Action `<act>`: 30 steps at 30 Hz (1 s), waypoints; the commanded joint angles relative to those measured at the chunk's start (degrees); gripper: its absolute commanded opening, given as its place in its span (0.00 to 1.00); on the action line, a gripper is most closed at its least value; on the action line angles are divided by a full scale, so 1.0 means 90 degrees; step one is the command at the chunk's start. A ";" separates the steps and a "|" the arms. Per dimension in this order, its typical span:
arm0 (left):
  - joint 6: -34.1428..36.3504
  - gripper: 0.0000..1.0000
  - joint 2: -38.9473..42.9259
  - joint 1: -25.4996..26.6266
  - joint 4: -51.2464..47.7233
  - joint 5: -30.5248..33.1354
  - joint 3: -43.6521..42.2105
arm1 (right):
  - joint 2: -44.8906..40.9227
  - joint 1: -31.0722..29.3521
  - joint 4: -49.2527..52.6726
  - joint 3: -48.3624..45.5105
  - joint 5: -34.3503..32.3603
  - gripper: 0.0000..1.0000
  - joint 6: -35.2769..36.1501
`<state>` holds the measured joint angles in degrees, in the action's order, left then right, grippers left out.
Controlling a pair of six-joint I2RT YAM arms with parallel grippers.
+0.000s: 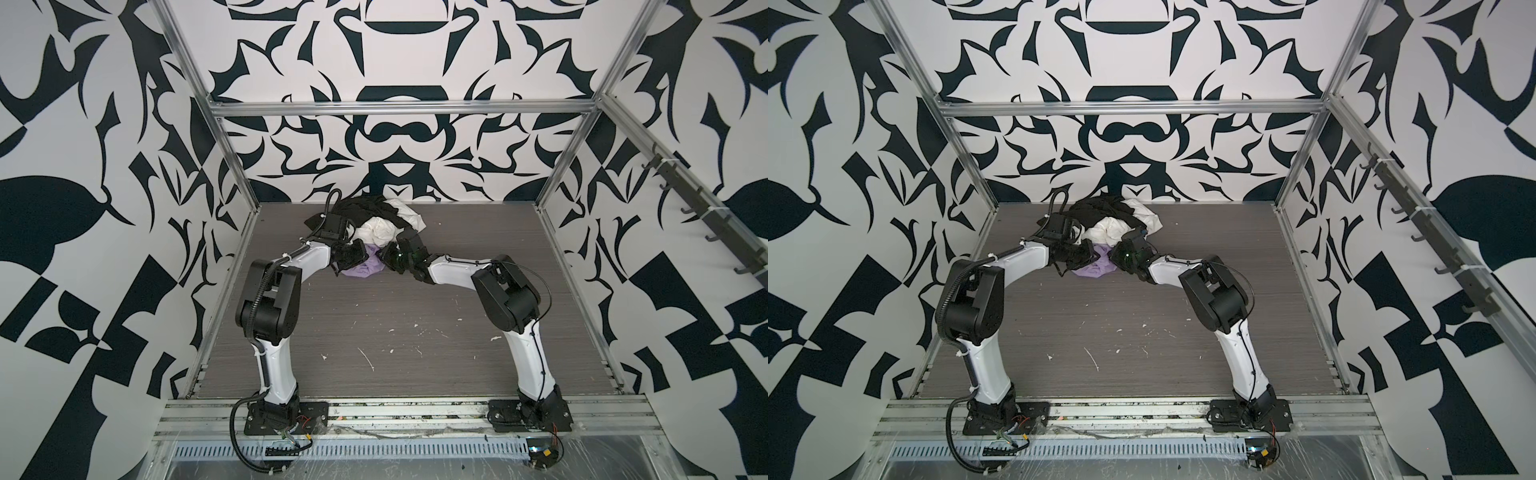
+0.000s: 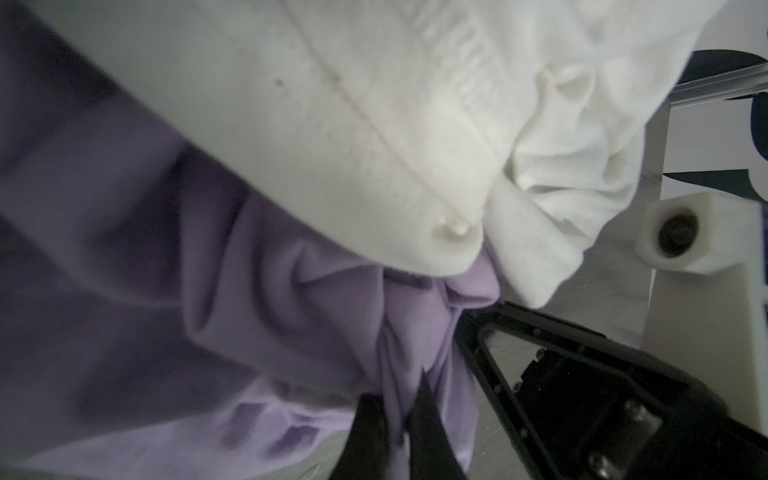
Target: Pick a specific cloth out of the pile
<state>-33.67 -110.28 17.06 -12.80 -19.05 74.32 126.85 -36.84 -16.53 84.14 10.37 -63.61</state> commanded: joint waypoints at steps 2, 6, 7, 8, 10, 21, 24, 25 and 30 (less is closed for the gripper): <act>-0.0013 0.07 0.0407 0.0048 -0.0082 -0.0156 -0.0121 | -0.0038 0.0117 0.0040 0.0757 0.0934 0.09 0.0619; 0.0105 0.20 0.0652 0.0038 0.0013 -0.0161 -0.0263 | -0.0210 0.0199 0.0158 0.0614 0.0839 0.00 0.0740; 0.0117 0.24 0.0695 0.0038 0.0034 -0.0159 -0.0289 | -0.0235 0.0196 0.0227 0.0603 0.0765 0.00 0.0803; 0.0130 0.27 0.0741 0.0038 0.0054 -0.0150 -0.0309 | -0.0251 0.0182 0.0245 0.0611 0.0751 0.00 0.0808; 0.0162 0.35 0.0796 0.0030 0.0045 -0.0135 -0.0302 | -0.0246 0.0187 0.0242 0.0655 0.0771 0.00 0.0794; 0.0279 0.75 0.1059 -0.0040 -0.0131 0.0035 -0.0314 | -0.0397 0.0056 0.0306 0.0789 0.0584 0.00 0.1024; 0.0377 0.82 0.1150 -0.0060 -0.0045 -0.0044 -0.0383 | -0.0448 0.0021 0.0302 0.0764 0.0525 0.00 0.1115; 0.0391 0.84 0.1200 -0.0060 0.0021 -0.0056 -0.0436 | -0.0461 0.0021 0.0289 0.0769 0.0515 0.00 0.1139; 0.0332 0.91 0.1458 -0.0126 0.0367 0.0047 -0.0746 | -0.0573 0.0021 0.0302 0.0749 0.0455 0.00 0.1309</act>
<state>-30.65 -99.48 16.47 -11.33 -19.11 69.25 127.39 -36.12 -12.47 88.88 14.96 -54.08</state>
